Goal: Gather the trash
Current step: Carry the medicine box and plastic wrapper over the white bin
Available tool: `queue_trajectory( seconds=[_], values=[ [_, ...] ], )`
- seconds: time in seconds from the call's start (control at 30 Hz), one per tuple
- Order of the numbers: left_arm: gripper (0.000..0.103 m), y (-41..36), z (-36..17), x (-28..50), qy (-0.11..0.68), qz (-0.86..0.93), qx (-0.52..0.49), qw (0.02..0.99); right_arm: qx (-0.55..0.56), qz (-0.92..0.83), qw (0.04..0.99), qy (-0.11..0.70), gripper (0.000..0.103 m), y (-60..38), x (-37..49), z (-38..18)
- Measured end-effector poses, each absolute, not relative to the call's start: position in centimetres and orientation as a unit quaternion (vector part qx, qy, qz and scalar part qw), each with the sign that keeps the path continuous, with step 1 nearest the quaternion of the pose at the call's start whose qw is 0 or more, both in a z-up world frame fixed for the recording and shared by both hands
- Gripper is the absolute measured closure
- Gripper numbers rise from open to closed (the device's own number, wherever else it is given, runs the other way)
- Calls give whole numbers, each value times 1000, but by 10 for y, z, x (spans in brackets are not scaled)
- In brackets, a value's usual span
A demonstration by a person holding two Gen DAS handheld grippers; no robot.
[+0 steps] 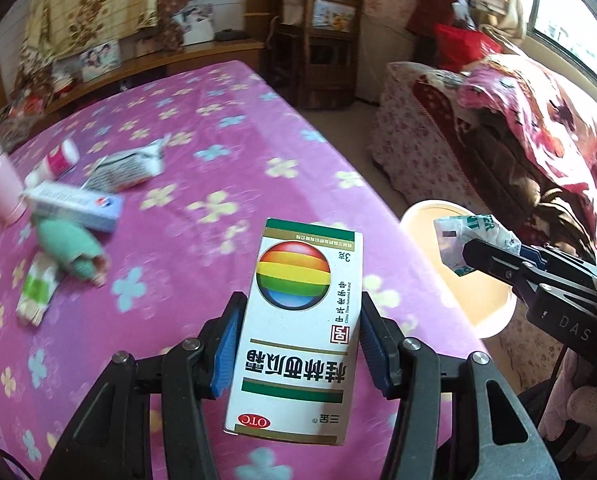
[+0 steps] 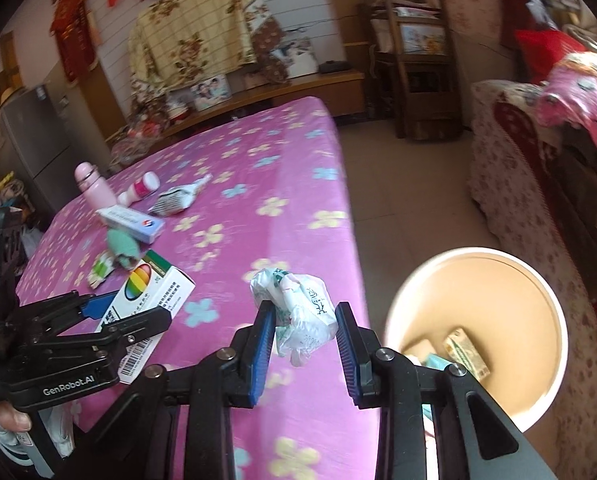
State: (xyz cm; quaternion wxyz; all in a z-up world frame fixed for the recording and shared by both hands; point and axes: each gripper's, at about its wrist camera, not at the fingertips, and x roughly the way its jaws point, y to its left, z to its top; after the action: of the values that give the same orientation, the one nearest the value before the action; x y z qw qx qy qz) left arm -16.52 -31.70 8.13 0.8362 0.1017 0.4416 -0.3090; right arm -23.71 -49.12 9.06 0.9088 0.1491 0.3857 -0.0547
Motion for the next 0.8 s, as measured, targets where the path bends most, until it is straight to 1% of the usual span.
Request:
queue_trajectory(
  seconds=[0.5, 0.67, 0.8],
  values=[
    [47, -409, 82, -184, 438, -373, 124, 809, 209, -147, 886, 387, 69, -582, -275, 72],
    [47, -435, 78, -189, 439, -386, 132, 801, 235, -173, 878, 381, 69, -605, -283, 65],
    [47, -452, 74, -191, 440, -394, 138, 795, 236, -189, 874, 380, 69, -615, -288, 61]
  ],
)
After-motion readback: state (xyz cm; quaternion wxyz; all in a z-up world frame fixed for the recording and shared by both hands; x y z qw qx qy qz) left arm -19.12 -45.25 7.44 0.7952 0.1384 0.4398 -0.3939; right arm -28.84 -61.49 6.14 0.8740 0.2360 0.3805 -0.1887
